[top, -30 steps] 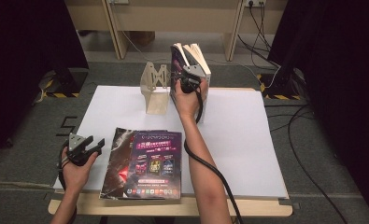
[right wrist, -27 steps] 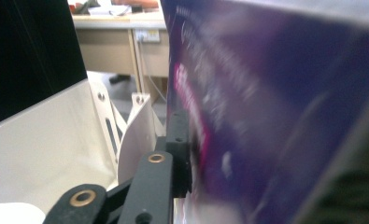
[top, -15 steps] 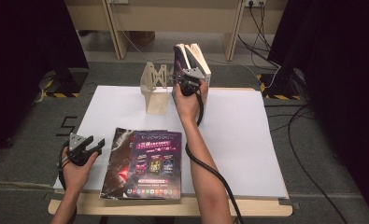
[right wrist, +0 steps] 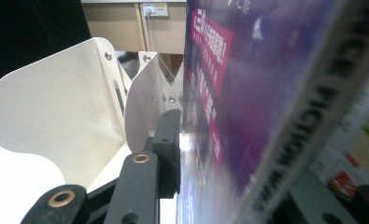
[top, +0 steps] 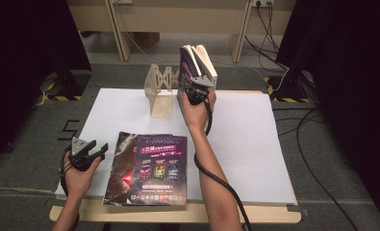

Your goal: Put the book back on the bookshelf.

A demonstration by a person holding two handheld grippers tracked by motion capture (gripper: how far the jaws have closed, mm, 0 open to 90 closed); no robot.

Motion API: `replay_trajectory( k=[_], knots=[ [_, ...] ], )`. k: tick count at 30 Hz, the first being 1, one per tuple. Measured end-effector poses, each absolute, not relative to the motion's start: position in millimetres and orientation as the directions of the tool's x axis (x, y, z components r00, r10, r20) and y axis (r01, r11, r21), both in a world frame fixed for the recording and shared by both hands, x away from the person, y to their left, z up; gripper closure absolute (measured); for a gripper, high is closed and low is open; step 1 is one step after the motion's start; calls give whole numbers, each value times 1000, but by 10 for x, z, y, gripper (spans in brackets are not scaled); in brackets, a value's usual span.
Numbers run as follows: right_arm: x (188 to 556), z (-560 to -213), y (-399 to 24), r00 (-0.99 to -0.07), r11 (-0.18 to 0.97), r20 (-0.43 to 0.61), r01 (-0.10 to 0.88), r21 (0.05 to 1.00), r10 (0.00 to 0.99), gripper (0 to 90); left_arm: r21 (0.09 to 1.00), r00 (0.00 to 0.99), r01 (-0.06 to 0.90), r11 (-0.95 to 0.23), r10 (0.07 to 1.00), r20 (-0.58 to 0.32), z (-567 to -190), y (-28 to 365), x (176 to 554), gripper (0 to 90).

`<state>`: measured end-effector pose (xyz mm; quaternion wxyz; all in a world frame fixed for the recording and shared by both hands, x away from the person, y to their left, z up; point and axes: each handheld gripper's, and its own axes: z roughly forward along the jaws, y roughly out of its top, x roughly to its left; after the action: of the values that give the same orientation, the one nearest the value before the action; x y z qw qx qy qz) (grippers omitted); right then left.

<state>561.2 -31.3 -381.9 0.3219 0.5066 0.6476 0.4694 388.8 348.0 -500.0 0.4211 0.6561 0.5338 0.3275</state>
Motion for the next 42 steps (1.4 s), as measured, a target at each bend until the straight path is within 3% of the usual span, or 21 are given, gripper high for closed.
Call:
replay_trajectory(
  k=[29,42],
  knots=[
    [5236,-3887,-492,-307,58,75,401,914,949,633,902,215,424,-83,977,-11,-4999,3467,3884,458],
    [4962,-3902,-629,-356,60,135,487,871,925,576,895,209,442,-52,977,-46,-4999,3494,3904,458]
  ],
)
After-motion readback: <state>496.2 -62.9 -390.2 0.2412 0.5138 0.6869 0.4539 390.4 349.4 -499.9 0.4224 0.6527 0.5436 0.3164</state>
